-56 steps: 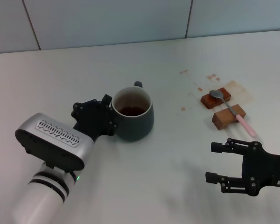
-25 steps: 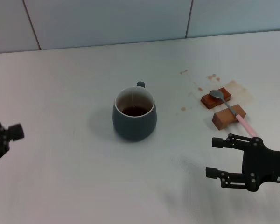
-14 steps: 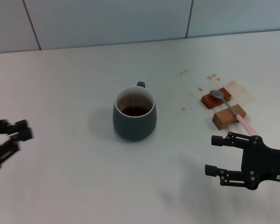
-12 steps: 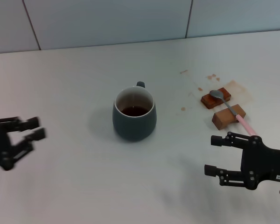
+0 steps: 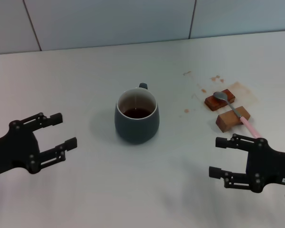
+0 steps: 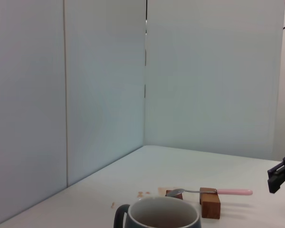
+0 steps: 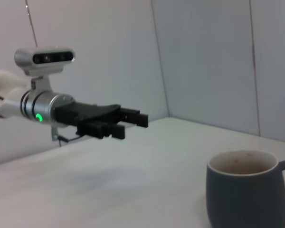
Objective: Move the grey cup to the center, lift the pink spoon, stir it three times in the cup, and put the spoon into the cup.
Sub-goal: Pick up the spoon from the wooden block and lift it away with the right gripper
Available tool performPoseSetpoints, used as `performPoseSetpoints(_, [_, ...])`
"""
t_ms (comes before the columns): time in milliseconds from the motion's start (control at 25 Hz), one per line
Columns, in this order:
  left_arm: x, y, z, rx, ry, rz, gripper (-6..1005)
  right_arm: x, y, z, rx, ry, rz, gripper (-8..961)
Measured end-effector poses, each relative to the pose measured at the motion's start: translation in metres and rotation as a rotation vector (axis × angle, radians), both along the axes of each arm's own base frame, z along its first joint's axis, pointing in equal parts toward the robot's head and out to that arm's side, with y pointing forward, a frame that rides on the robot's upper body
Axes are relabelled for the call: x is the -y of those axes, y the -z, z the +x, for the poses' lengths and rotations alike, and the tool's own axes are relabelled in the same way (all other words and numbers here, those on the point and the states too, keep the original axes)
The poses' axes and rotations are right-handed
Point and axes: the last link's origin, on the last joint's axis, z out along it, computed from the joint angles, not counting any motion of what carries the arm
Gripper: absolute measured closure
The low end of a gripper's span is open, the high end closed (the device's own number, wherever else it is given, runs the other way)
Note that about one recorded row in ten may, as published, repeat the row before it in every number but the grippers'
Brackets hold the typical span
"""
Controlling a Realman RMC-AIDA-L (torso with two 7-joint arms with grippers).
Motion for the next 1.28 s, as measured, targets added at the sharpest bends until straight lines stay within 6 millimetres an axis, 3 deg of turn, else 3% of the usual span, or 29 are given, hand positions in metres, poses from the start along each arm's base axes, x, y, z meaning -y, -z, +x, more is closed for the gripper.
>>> performPoseSetpoints(120, [0.002, -0.002, -0.002, -0.001, -0.005, -0.003, 439, 0.008, -0.009, -0.003, -0.166, 0.077, 0.018, 175])
performPoseSetpoints(280, [0.007, -0.008, -0.010, -0.010, -0.022, -0.006, 289, 0.023, -0.022, -0.006, -0.602, 0.303, 0.061, 175])
performPoseSetpoints(400, [0.008, -0.008, -0.011, -0.012, -0.029, -0.005, 173, 0.037, -0.028, 0.004, -0.913, 0.511, 0.086, 175])
performPoseSetpoints(600, [0.008, -0.008, -0.010, -0.009, -0.021, -0.002, 167, 0.061, -0.019, 0.026, -1.212, 0.815, 0.040, 174])
performPoseSetpoints(840, [0.004, -0.009, -0.007, -0.012, -0.006, -0.007, 169, 0.073, -0.008, 0.048, -1.235, 1.007, 0.063, 174])
performPoseSetpoints(1280, [0.009, -0.012, -0.007, 0.002, 0.004, -0.017, 172, 0.056, 0.012, 0.058, -1.141, 1.176, -0.023, 174])
